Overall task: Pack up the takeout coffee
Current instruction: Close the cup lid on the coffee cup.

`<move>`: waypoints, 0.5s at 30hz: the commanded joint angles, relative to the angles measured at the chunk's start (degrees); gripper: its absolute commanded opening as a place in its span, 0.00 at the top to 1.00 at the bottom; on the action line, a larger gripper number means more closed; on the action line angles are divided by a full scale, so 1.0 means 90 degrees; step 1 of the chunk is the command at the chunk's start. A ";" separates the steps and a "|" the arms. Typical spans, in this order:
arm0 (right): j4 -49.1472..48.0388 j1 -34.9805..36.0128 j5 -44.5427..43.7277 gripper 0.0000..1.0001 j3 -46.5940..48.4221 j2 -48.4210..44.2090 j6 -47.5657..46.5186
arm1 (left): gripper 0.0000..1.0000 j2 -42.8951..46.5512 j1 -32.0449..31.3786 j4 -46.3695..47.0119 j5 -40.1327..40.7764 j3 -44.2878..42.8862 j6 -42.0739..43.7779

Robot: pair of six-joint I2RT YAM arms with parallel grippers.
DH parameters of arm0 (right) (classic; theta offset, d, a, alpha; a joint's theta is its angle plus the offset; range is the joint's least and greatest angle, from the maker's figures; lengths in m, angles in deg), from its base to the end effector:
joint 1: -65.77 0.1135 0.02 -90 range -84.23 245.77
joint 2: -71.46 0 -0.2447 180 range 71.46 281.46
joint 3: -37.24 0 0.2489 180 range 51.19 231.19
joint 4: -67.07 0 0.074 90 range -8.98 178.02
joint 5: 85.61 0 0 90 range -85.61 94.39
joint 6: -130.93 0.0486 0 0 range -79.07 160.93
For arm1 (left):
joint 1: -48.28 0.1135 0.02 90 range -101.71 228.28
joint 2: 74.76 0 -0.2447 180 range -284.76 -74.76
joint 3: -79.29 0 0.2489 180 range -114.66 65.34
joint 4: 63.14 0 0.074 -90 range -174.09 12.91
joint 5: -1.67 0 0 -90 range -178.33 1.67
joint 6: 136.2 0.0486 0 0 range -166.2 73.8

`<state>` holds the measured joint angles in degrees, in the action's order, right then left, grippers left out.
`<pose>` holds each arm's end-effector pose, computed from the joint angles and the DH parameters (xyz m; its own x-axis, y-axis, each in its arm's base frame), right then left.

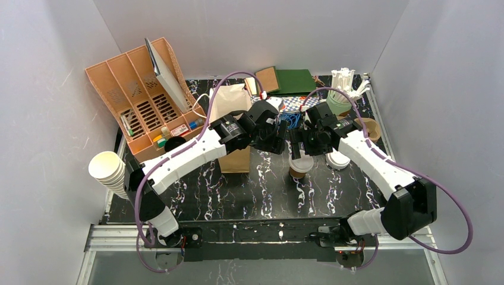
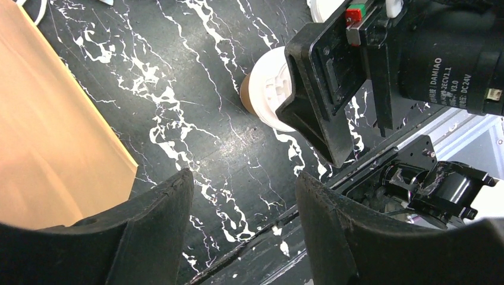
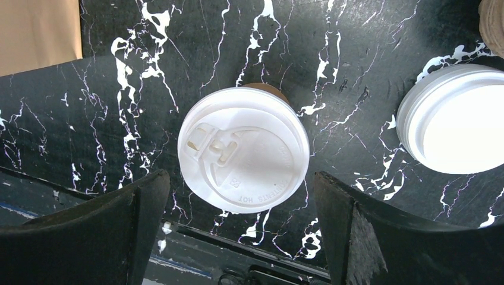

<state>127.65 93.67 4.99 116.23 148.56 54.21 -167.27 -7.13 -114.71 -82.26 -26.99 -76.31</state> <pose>0.2453 0.1305 0.2555 -0.8435 -0.1867 -0.5037 -0.2866 0.9494 0.1281 0.2138 -0.3010 0.3422 -0.6879 0.1188 -0.7160 0.4926 0.8010 -0.3403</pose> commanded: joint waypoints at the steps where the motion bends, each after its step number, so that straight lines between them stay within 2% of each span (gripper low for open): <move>1: 0.0060 0.0070 0.0010 0.02 0.0010 0.0072 -0.0093 | 0.39 0.0192 0.0035 0.0030 -0.0124 0.0090 -0.0073; 15: 0.0196 0.0316 -0.0453 0.03 0.0049 0.0335 -0.0063 | 0.38 0.0169 0.0054 0.0094 -0.0170 0.0191 -0.0096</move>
<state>128.15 95.88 3.20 116.23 151.35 54.03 -167.27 -6.94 -113.88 -83.42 -25.99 -76.92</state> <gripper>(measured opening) 0.981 0.615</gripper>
